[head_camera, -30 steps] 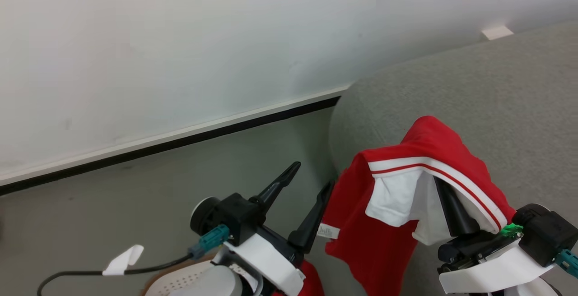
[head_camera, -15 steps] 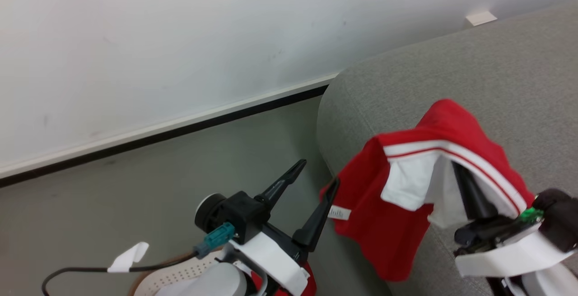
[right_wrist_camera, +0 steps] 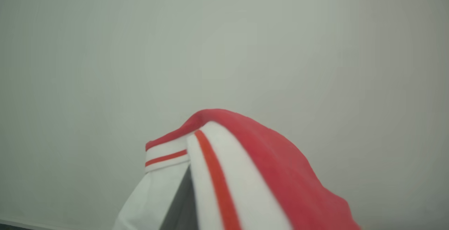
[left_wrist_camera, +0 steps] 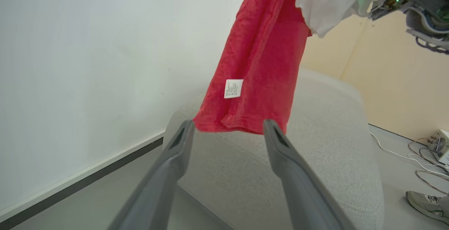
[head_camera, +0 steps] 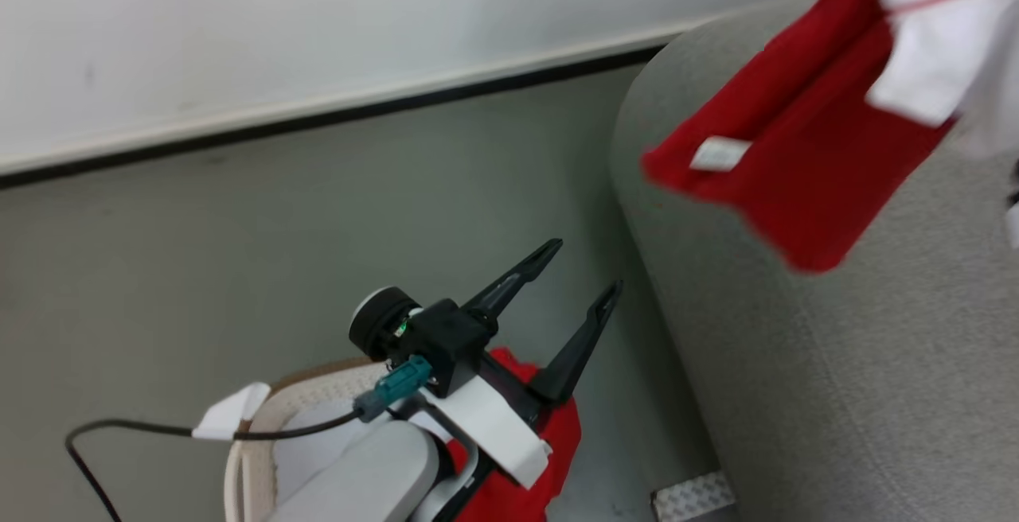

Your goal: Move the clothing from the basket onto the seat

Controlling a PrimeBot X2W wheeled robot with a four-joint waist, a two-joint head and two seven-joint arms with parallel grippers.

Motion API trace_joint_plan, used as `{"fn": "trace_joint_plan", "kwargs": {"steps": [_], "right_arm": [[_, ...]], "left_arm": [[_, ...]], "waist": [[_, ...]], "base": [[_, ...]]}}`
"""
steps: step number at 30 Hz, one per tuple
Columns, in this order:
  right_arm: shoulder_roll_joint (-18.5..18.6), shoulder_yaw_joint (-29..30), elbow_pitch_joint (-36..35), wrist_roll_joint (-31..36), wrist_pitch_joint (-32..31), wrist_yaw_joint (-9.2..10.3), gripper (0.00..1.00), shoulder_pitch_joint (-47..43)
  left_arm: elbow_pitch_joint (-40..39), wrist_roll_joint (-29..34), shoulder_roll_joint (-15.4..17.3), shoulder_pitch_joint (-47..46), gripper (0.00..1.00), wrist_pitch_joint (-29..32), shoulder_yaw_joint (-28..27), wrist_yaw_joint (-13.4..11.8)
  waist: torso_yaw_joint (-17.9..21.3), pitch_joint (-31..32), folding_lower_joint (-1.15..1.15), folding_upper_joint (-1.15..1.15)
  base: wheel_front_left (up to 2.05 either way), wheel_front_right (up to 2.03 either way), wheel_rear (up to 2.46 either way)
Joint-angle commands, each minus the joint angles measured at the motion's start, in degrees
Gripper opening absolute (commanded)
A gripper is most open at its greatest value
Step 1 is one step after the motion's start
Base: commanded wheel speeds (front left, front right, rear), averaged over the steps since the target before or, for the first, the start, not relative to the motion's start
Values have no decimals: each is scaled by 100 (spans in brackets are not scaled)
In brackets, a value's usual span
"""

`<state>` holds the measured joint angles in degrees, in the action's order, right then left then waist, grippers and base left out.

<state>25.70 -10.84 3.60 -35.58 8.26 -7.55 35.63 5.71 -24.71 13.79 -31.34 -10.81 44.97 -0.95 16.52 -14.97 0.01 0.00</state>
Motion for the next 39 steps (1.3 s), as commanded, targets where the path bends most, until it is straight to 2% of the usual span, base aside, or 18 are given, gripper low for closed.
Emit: {"fn": "trace_joint_plan", "kwargs": {"steps": [1, 8, 15, 17, 23, 29, 32, 34, 37, 38, 39], "right_arm": [[199, 196, 4, 50, -134, 12, 0, 426], [817, 1062, 250, -130, -643, 12, 0, 1413], [1568, 1383, 1354, 28, -660, 12, 0, 2060], [1627, 1365, 1542, 32, -659, 12, 0, 2117], [1865, 1021, 2704, 175, -772, 12, 0, 2350], [1920, 483, 3750, 272, -1361, 12, 0, 2451], [1931, 240, 4030, 205, -1591, 12, 5, 2401], [1955, 134, 4115, 149, -1609, 12, 11, 2362], [1925, 9, 4219, 65, -1576, 12, 33, 2280], [1923, -36, 4235, 35, -1576, 12, 48, 2260], [1905, -87, 4252, 7, -1570, 12, 100, 2251]], "left_arm": [[-15, 96, 86, -130, 100, 11, -18, 31], [-88, 154, 79, -402, 100, 48, -15, 82], [-151, 206, 98, -686, 100, 37, -35, 106], [-146, 210, 93, -714, 100, 24, -36, 110], [-89, 236, 31, -885, 100, -32, -31, 131], [32, 213, 3, -1077, 100, -127, -111, 141], [96, 180, -39, -1115, 100, -195, -128, 146], [151, 157, -49, -1100, 100, -220, -131, 153], [234, 129, -58, -1024, 100, -268, -137, 139], [250, 119, -58, -994, 100, -276, -135, 128], [269, 113, -51, -964, 100, -294, -135, 121]], "waist": [[-336, -464, -1, 0], [-781, -1156, -1, 0], [-1169, -1777, -1, 0], [-1212, -1837, -1, 0], [-1405, -2150, -1, 0], [-1524, -2334, -1, 0], [-1552, -2316, -1, 0], [-1560, -2268, -1, 0], [-1540, -2162, -1, 0], [-1527, -2115, -1, 0], [-1512, -2052, -1, 0]], "base": [[0, 0, 0], [0, 0, 0], [0, 0, 0], [0, 0, 0], [0, 0, 0], [0, 0, 0], [0, 0, 0], [0, 0, 0], [0, 0, 0], [0, 0, 0], [0, 0, 0]]}}
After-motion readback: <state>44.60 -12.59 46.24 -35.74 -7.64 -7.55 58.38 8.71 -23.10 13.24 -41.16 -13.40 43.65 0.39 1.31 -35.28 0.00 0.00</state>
